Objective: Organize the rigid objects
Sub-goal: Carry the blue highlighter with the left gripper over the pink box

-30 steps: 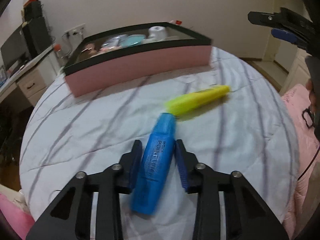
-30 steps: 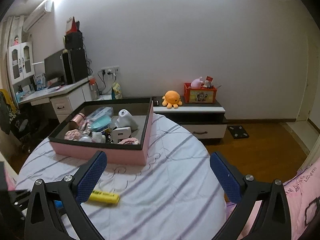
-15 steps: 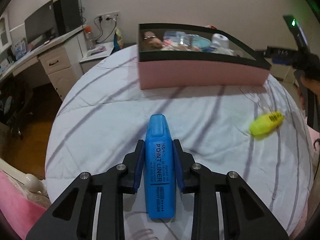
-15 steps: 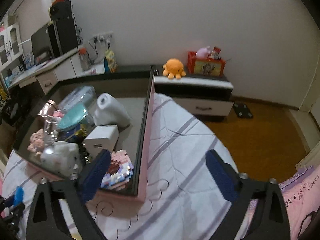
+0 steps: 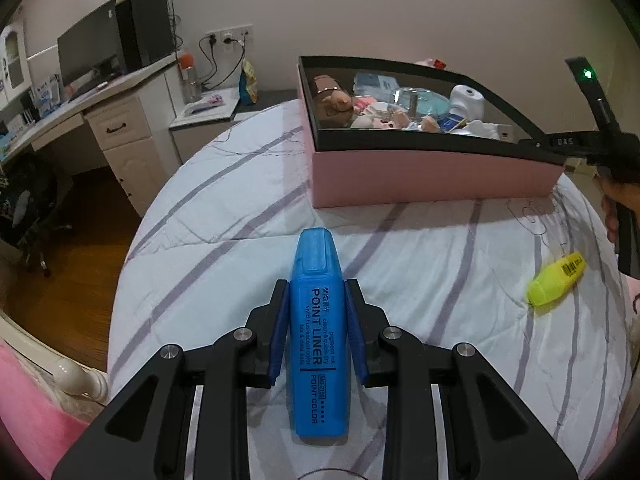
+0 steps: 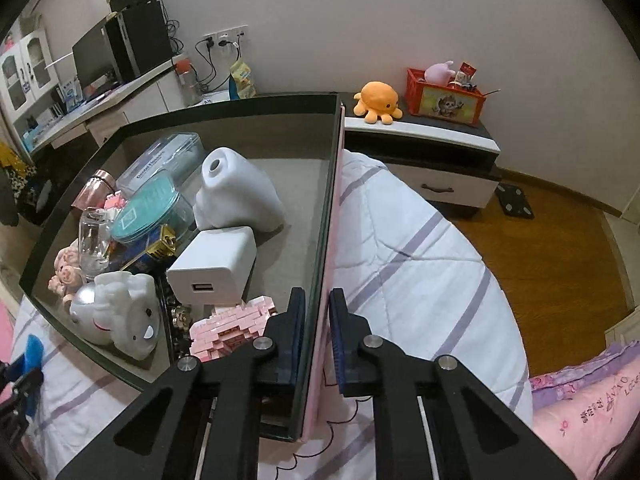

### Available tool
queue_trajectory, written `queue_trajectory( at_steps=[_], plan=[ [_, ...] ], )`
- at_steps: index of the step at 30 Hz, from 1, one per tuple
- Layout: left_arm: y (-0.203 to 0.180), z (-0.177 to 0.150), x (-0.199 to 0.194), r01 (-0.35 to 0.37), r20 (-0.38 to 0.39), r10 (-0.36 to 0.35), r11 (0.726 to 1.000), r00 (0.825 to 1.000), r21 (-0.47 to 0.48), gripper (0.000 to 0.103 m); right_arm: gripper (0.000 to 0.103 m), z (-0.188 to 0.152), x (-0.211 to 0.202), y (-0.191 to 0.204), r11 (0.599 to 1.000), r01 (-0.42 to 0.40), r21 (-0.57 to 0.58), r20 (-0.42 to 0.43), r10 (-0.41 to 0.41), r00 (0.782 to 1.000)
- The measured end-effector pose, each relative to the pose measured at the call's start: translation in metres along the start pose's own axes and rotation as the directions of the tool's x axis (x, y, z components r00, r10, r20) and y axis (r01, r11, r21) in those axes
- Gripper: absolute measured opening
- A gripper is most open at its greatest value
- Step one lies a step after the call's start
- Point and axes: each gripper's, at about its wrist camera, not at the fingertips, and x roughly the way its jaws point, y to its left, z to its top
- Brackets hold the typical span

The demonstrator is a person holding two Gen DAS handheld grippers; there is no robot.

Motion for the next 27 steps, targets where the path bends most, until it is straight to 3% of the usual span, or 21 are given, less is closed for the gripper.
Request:
queue_trajectory(
  at_steps=[13,18,27],
  plan=[
    [0.023,0.019,-0.010,-0.072,0.040,0.074,0.997,0.996,-0.042,0.027,0.012,0.006,0.001,0.000,1.000,0.001,0.001,-0.006,-0.001,1.000],
    [0.011,0.027,-0.023,-0.035,0.061,0.036,0.999,0.997,-0.013,0.027,0.012,0.009,0.003,0.000,1.000,0.004,0.000,-0.010,-0.004,1.000],
    [-0.028,0.071,-0.043,0.004,0.141,-0.016,0.997,0.990,0.083,0.027,0.012,0.009,0.004,0.000,1.000,0.004,0.003,-0.011,-0.004,1.000]
  ],
)
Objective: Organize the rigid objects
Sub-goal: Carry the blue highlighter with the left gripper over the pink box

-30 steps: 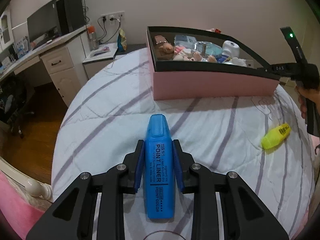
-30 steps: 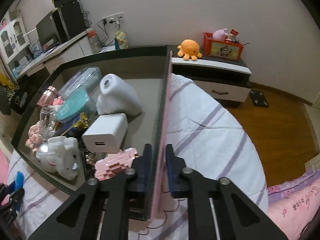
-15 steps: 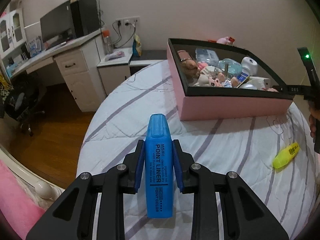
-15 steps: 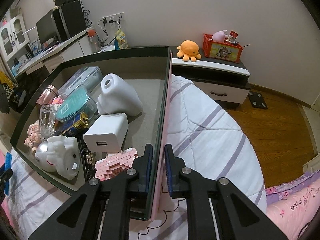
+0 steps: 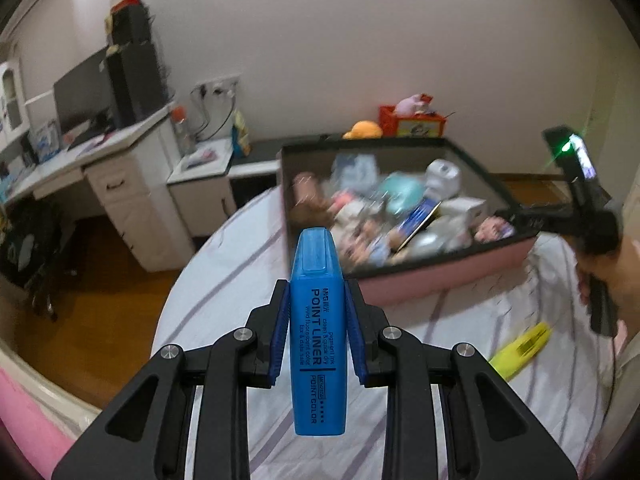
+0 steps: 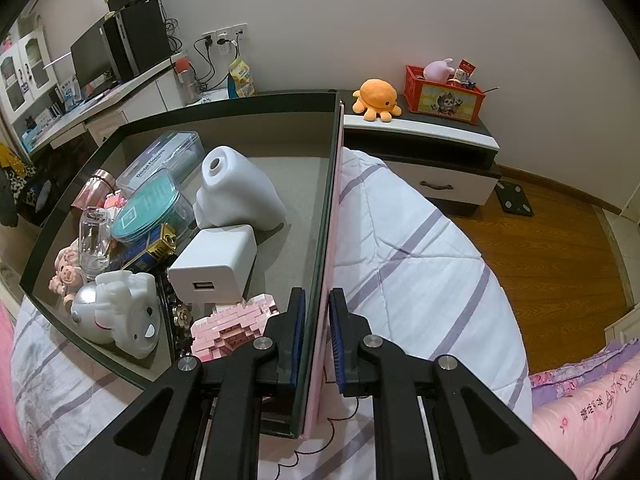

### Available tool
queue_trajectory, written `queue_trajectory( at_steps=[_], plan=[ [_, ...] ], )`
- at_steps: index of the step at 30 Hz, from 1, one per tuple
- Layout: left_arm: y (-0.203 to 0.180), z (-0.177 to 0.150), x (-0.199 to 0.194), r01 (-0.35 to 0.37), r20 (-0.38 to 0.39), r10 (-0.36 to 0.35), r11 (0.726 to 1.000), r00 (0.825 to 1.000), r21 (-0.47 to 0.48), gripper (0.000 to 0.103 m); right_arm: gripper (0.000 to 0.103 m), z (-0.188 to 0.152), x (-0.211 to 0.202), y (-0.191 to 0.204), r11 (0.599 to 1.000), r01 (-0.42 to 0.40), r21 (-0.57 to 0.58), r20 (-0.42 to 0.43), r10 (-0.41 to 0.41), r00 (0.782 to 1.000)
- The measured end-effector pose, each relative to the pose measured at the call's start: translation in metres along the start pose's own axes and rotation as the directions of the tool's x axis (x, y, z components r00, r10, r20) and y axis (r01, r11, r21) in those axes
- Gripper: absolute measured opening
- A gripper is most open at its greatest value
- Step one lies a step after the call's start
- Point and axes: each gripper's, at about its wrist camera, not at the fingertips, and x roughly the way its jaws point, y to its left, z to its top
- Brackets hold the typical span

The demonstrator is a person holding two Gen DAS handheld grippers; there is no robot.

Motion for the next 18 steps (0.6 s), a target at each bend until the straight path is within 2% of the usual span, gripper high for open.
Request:
queue_trajectory(
  at_steps=[4,8,13,18],
  plan=[
    [-0.025,0.031,0.003,0.031,0.032,-0.033,0.997,0.999,0.068,0.027,0.012,-0.001,0.000,-0.001,1.000,-0.002,0.007,0.001,0.002,1.000],
    [-0.044,0.060,0.018,0.061,0.023,-0.064,0.992,0.998,0.108,0.027,0.012,-0.001,0.000,-0.002,1.000,-0.002,0.011,-0.001,0.002,1.000],
    [-0.061,0.086,0.046,0.053,-0.004,-0.053,0.988,0.999,0.147,0.027,0.012,-0.003,0.000,-0.003,1.000,-0.006,0.016,-0.004,0.006,1.000],
    [-0.062,0.092,0.081,0.030,-0.065,-0.020,0.988,0.998,0.149,0.027,0.012,-0.003,0.000,-0.002,1.000,-0.004,0.020,-0.005,0.004,1.000]
  ],
)
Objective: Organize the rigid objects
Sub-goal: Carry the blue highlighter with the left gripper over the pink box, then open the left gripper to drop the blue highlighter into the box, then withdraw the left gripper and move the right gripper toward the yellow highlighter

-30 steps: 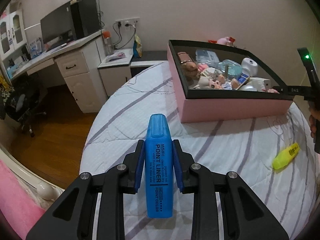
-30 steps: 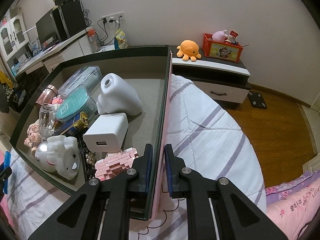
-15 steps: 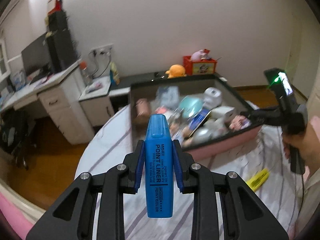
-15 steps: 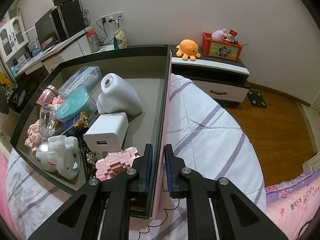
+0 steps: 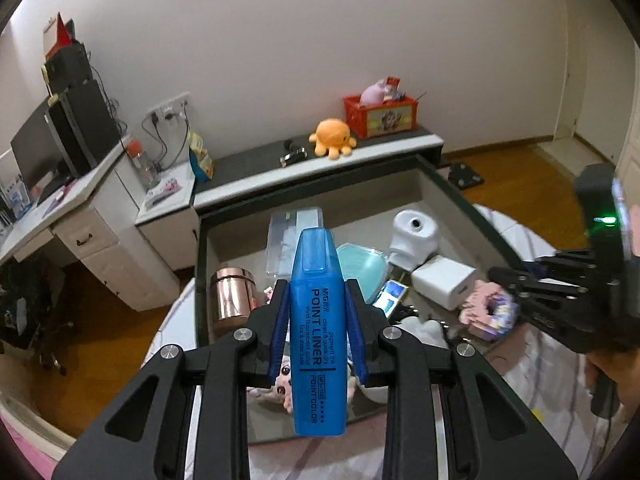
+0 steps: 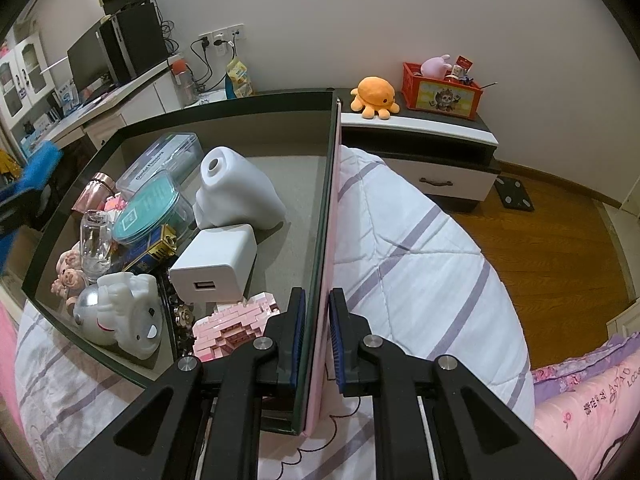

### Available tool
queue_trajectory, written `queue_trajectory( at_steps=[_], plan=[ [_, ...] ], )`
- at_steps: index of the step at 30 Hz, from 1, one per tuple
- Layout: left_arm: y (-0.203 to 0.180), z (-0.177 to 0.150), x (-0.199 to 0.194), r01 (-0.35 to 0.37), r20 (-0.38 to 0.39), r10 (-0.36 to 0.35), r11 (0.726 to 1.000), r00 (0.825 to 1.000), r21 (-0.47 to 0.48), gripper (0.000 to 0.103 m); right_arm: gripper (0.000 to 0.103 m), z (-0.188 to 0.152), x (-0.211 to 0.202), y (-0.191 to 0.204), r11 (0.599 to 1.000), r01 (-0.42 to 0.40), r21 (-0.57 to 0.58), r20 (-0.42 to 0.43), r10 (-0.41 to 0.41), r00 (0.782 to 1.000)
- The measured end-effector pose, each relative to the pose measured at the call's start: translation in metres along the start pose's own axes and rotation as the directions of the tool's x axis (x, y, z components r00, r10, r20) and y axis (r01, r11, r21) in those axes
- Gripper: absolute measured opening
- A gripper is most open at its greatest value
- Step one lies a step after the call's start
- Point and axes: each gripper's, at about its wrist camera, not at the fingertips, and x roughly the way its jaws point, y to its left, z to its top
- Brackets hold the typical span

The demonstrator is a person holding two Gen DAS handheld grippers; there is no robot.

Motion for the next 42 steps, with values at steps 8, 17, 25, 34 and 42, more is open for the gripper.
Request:
queue_trajectory(
  at_steps=[8,17,25,34,42],
  plan=[
    [-0.001,-0.006,0.033,-0.016,-0.042,0.016,1.000,0.999,-0.001,0.033,0.012,0.000,0.000,0.001,1.000,-0.001,0.002,-0.003,0.001,1.000],
    [0.020,-0.016,0.006,-0.039,0.022,0.041,0.997,0.999,-0.070,0.094,0.012,-0.002,-0.006,0.000,1.000,-0.002,0.009,0.004,0.002,1.000],
    [0.040,-0.043,-0.052,-0.070,0.110,0.083,0.990,0.990,-0.119,0.103,0.061,-0.013,-0.059,0.006,0.999,0.014,0.031,0.139,-0.018,0.990],
    [0.051,-0.098,-0.131,-0.030,0.246,0.086,0.975,0.966,-0.222,0.103,0.087,-0.063,-0.141,0.045,0.999,0.021,-0.033,0.290,-0.011,0.957],
    [0.049,-0.158,-0.184,-0.035,0.318,0.126,0.960,0.940,-0.278,0.103,0.088,-0.119,-0.191,0.070,0.999,0.032,-0.007,0.373,-0.027,0.928]
  ],
)
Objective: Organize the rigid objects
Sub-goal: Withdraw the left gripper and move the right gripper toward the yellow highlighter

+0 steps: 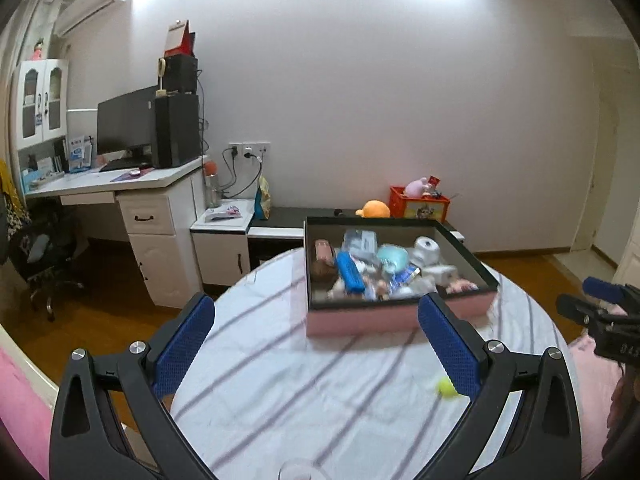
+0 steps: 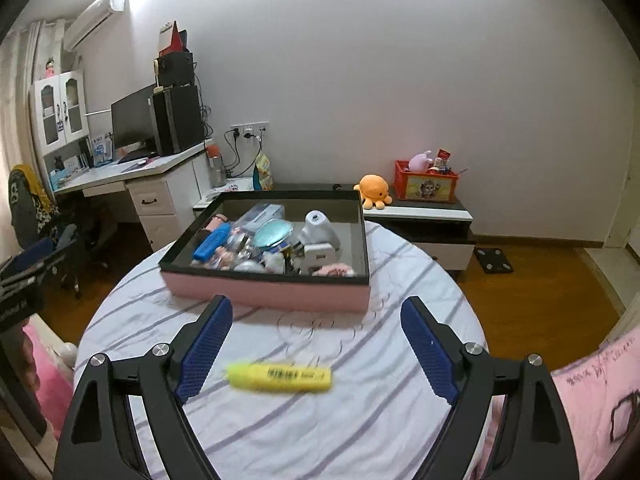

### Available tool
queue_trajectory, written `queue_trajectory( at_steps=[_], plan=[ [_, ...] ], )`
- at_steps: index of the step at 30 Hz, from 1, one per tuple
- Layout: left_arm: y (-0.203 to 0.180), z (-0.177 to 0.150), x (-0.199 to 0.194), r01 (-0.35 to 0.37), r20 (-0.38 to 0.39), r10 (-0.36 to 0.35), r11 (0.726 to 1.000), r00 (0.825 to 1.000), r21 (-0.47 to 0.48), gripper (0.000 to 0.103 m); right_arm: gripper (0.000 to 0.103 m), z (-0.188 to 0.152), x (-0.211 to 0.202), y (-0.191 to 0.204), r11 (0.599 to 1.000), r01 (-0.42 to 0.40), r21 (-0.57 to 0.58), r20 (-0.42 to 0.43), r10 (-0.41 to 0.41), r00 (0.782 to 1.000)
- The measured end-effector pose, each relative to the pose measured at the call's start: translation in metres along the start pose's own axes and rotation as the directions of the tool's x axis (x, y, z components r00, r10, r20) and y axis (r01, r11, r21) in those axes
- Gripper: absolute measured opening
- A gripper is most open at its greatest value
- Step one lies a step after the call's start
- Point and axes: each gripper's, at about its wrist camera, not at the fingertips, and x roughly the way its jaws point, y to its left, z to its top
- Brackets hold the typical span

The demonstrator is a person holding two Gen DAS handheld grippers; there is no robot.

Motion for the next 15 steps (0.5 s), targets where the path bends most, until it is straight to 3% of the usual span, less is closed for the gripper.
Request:
queue_trajectory(
  at_steps=[4,8,15],
  plan=[
    [-0.003,-0.018,-0.010,0.002,-0.047,0.000,0.999,0.999,0.048,0.103,0.103,-0.013,-0.005,0.009,0.999,-0.002,0.040,-0.016,0.003,1.000],
    [-0.004,-0.028,-0.012,0.022,-0.075,-0.016,0.996,0.997,0.083,0.103,0.103,-0.031,0.005,0.021,0.998,-0.004,0.059,-0.073,0.008,0.997],
    [0.004,-0.042,-0.011,0.044,-0.120,-0.032,0.994,0.992,0.104,0.103,0.103,-0.058,0.061,0.029,0.983,-0.029,0.179,-0.225,0.069,0.972]
  ],
)
